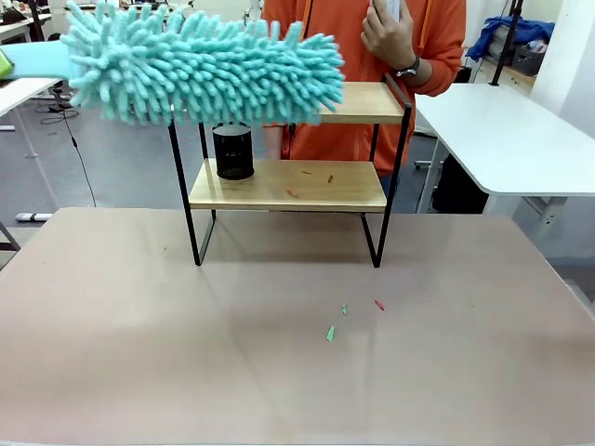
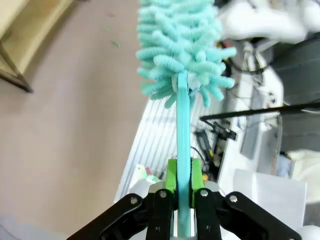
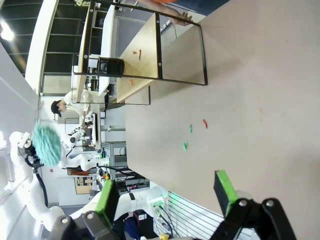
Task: Clean the shelf.
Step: Clean the specific tier of the Shelf with the Duster once objects are removed.
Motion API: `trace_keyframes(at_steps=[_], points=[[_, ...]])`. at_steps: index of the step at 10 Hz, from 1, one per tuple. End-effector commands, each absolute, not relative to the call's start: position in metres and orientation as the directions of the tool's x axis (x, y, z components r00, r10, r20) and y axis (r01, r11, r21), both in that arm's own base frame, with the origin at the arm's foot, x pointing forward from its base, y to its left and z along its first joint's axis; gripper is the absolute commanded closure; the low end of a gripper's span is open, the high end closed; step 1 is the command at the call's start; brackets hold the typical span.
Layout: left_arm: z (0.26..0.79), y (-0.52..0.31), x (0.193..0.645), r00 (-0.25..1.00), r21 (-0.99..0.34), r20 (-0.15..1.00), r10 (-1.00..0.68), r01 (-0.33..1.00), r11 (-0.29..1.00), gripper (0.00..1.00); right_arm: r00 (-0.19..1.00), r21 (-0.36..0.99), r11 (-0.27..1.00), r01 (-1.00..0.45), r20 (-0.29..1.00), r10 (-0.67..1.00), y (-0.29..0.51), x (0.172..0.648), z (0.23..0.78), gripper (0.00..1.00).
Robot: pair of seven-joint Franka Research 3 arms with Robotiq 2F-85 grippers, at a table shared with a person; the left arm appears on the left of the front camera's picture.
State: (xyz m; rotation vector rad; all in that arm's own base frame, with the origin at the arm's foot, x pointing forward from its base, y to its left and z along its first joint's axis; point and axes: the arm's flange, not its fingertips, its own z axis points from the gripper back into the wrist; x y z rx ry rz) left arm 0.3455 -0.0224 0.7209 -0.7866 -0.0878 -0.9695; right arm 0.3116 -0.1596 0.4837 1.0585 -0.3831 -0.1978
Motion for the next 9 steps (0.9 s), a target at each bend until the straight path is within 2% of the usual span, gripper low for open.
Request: trace_keyframes(at_steps=[1, 2, 3, 5, 6, 7, 8, 9], points=[[0.720, 0.053, 0.352, 0.800, -0.585, 0.445, -0.404, 0.600, 0.545, 0.88, 0.910, 0.882, 0.469, -0.055, 0.237, -0.341, -0.159, 0.315, 0.485, 0.00], [0.702, 0.106, 0.351, 0.890, -0.635, 0.403, -0.212, 0.439, 0.636, 0.88, 0.910, 0.882, 0.469, -0.055, 0.237, -0.341, -0.159, 0.315, 0.485, 0.00], [0.681, 0.137, 0.351, 0.931, -0.678, 0.357, -0.070, 0.310, 0.667, 0.88, 0.910, 0.882, 0.469, -0.055, 0.237, -0.341, -0.159, 0.315, 0.485, 0.00], [0.642, 0.155, 0.351, 0.928, -0.679, 0.315, 0.199, 0.074, 0.731, 0.88, 0.910, 0.882, 0.469, -0.055, 0.237, -0.341, -0.159, 0.315, 0.485, 0.00], [0.617, 0.149, 0.357, 0.900, -0.629, 0.318, 0.298, -0.035, 0.777, 0.88, 0.910, 0.882, 0.469, -0.055, 0.237, -0.341, -0.159, 0.315, 0.485, 0.00], [0.598, 0.140, 0.366, 0.903, -0.615, 0.306, 0.301, -0.054, 0.787, 0.88, 0.910, 0.882, 0.469, -0.055, 0.237, -0.341, -0.159, 0.315, 0.485, 0.00], [0.585, 0.127, 0.376, 0.931, -0.570, 0.280, 0.234, -0.035, 0.821, 0.88, 0.910, 0.882, 0.469, -0.055, 0.237, -0.341, -0.159, 0.315, 0.485, 0.00], [0.611, 0.186, 0.366, 0.914, -0.633, 0.308, 0.264, -0.011, 0.774, 0.88, 0.910, 0.882, 0.469, -0.055, 0.237, -0.341, -0.159, 0.315, 0.485, 0.00]])
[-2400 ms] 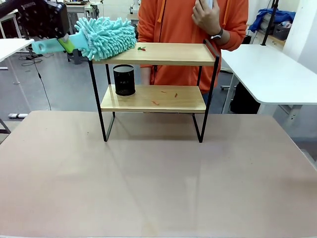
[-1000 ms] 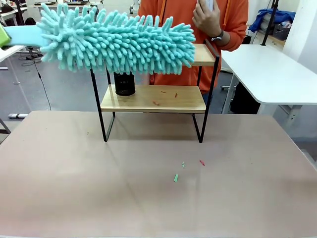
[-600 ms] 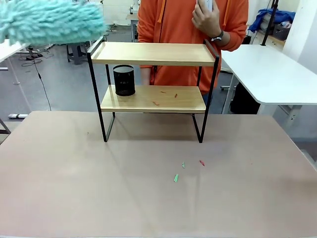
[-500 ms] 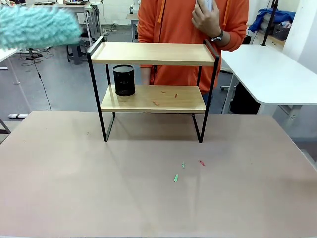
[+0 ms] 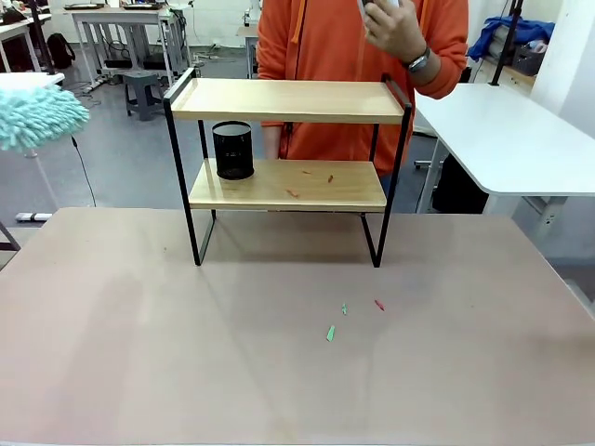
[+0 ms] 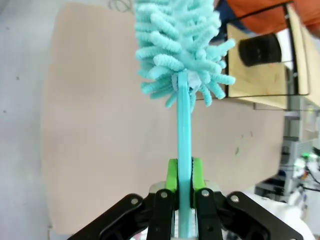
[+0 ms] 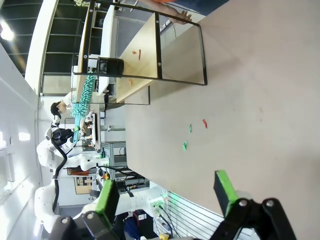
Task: Clean the shelf.
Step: Clean the specific tier of the Shelf with the Duster once objects are removed, then clean the remaining tier of the Shelf with the Duster once objects are removed.
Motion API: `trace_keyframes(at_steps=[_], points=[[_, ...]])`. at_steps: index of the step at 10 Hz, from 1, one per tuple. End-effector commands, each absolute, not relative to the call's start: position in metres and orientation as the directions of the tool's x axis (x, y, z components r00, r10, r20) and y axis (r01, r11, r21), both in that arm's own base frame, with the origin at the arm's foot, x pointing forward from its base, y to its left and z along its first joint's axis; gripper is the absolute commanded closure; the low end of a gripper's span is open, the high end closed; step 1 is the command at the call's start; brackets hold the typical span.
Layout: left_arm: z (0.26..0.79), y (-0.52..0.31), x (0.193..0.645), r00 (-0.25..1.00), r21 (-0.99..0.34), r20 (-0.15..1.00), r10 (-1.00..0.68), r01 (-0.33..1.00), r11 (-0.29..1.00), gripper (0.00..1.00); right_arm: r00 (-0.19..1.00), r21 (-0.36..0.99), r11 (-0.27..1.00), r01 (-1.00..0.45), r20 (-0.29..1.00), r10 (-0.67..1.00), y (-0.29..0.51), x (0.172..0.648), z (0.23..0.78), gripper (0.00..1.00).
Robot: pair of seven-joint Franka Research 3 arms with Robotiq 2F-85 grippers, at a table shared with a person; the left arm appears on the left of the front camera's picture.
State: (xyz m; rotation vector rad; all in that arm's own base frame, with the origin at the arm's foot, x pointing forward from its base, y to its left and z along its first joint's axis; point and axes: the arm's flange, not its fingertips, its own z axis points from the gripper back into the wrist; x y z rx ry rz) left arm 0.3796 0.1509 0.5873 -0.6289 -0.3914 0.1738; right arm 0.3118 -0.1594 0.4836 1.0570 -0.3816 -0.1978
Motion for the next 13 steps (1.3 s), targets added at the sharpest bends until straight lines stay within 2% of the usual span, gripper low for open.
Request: trace_keyframes(at_steps=[1, 13], points=[[0.6115, 0.1858, 0.3663, 0.914, -0.633, 0.308, 0.264, -0.011, 0.774, 0.88, 0.910, 0.882, 0.469, -0.055, 0.237, -0.341, -0.1588, 0.3150, 0.4852, 0.00], [0.6115, 0.1858, 0.3663, 0.914, -0.633, 0.308, 0.264, -0.011, 0.774, 0.88, 0.910, 0.882, 0.469, -0.055, 0.237, -0.341, -0.1588, 0.3150, 0.4852, 0.00]])
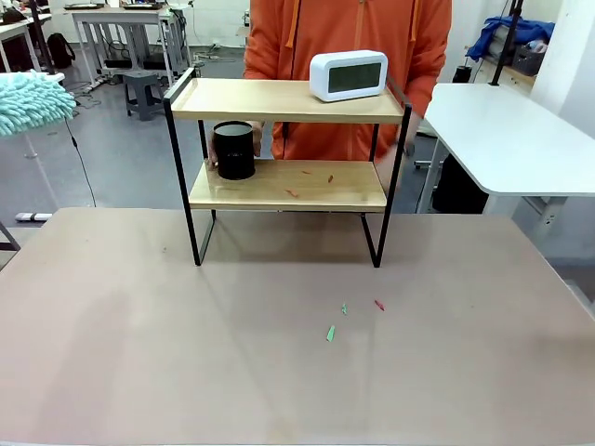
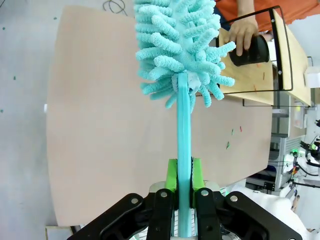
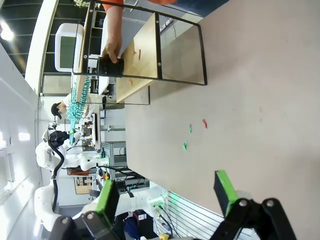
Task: Clean the shelf.
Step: Clean the remaining tier of the Shelf with the Duster once objects are removed.
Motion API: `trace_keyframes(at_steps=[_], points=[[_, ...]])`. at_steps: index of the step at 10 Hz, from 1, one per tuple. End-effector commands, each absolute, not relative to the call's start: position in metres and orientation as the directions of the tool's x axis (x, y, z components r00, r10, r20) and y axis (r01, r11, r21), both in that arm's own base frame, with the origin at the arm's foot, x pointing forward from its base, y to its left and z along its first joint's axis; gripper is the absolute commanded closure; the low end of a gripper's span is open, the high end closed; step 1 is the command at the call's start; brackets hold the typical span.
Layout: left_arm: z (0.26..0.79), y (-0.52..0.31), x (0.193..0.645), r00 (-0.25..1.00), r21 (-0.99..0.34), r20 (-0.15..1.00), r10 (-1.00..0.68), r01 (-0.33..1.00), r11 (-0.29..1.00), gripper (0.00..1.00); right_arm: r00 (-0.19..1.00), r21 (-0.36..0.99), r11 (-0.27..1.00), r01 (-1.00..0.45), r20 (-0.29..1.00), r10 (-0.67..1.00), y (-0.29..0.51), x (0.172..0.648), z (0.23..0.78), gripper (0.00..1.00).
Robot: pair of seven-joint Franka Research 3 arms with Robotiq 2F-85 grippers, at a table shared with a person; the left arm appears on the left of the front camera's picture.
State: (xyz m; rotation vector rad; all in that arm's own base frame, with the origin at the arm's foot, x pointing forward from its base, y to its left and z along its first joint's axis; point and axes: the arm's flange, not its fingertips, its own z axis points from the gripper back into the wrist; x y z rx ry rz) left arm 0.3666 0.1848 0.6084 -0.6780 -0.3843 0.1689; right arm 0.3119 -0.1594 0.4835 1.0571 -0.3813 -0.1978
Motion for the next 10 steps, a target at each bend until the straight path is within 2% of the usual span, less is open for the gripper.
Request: trace_keyframes(at_steps=[1, 5, 6, 8, 9, 10], points=[[0.611, 0.186, 0.366, 0.914, -0.633, 0.308, 0.264, -0.011, 0.774, 0.88, 0.910, 0.882, 0.469, -0.055, 0.237, -0.341, -0.159, 0.315, 0.485, 0.00], [0.608, 0.185, 0.367, 0.916, -0.639, 0.291, 0.275, -0.028, 0.769, 0.88, 0.910, 0.882, 0.469, -0.055, 0.237, -0.341, -0.159, 0.315, 0.485, 0.00], [0.630, 0.181, 0.333, 0.896, -0.658, 0.386, 0.218, 0.102, 0.746, 0.88, 0.910, 0.882, 0.469, -0.055, 0.237, -0.341, -0.159, 0.315, 0.485, 0.00], [0.654, 0.197, 0.283, 0.862, -0.722, 0.459, 0.215, 0.221, 0.655, 0.88, 0.910, 0.882, 0.469, -0.055, 0.237, -0.341, -0.159, 0.315, 0.485, 0.00], [0.662, 0.198, 0.261, 0.858, -0.732, 0.494, 0.144, 0.321, 0.601, 0.88, 0.910, 0.882, 0.469, -0.055, 0.237, -0.341, -0.159, 0.315, 0.485, 0.00], [0.670, 0.192, 0.242, 0.847, -0.714, 0.532, 0.001, 0.448, 0.538, 0.88, 0.910, 0.882, 0.469, -0.055, 0.237, -0.341, -0.159, 0.315, 0.485, 0.00]])
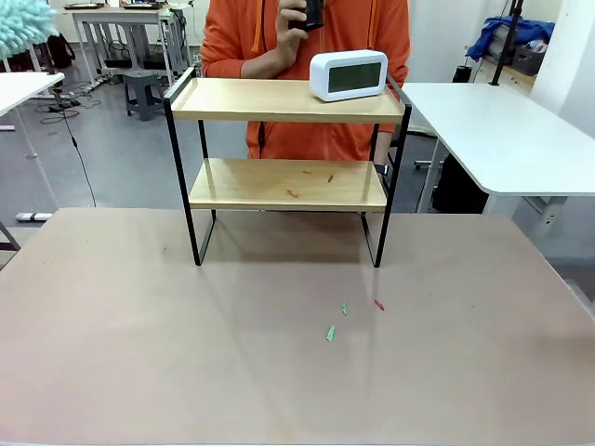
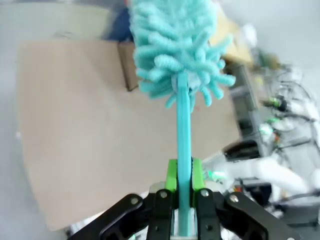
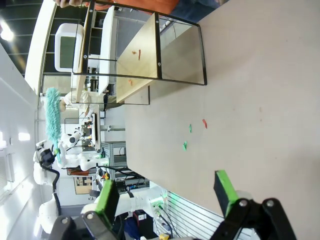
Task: Clean the shelf.
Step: Clean the remaining tier of the Shelf with the Duster once objects are removed.
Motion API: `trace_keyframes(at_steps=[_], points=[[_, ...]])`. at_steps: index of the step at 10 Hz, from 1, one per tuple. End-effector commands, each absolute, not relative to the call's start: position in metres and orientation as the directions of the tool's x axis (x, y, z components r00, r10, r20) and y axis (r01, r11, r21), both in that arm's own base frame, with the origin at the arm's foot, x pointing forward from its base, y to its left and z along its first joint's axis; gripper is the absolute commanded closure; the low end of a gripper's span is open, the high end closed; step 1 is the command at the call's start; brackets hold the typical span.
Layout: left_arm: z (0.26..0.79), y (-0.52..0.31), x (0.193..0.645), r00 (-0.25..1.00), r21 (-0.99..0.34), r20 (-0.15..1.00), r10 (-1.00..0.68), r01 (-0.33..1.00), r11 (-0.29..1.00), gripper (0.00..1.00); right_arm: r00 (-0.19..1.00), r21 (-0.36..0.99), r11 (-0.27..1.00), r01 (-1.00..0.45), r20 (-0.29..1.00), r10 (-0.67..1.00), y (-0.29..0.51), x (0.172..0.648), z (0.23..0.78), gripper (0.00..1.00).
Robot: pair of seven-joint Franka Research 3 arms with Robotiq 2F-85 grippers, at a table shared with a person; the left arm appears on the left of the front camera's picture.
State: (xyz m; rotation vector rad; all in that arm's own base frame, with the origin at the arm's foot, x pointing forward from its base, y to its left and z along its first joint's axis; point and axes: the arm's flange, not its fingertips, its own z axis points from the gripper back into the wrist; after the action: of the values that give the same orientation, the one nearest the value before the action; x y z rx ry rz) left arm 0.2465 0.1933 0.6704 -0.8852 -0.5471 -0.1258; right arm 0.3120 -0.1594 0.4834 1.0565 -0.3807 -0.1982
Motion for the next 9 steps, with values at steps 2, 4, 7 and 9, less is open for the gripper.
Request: trace_keyframes(at_steps=[2, 4, 7, 9], points=[[0.670, 0.154, 0.237, 0.810, -0.668, 0.517, -0.276, 0.584, 0.462, 0.88, 0.910, 0.882, 0.469, -0.055, 0.237, -0.341, -0.159, 0.315, 0.485, 0.00], [0.666, 0.102, 0.237, 0.754, -0.651, 0.463, -0.466, 0.646, 0.399, 0.88, 0.910, 0.882, 0.469, -0.055, 0.237, -0.341, -0.159, 0.315, 0.485, 0.00], [0.631, 0.020, 0.244, 0.741, -0.613, 0.359, -0.567, 0.645, 0.456, 0.88, 0.910, 0.882, 0.469, -0.055, 0.237, -0.341, -0.159, 0.315, 0.485, 0.00], [0.597, -0.028, 0.255, 0.795, -0.549, 0.360, -0.489, 0.604, 0.578, 0.88, 0.910, 0.882, 0.469, -0.055, 0.237, -0.341, -0.159, 0.315, 0.485, 0.00]])
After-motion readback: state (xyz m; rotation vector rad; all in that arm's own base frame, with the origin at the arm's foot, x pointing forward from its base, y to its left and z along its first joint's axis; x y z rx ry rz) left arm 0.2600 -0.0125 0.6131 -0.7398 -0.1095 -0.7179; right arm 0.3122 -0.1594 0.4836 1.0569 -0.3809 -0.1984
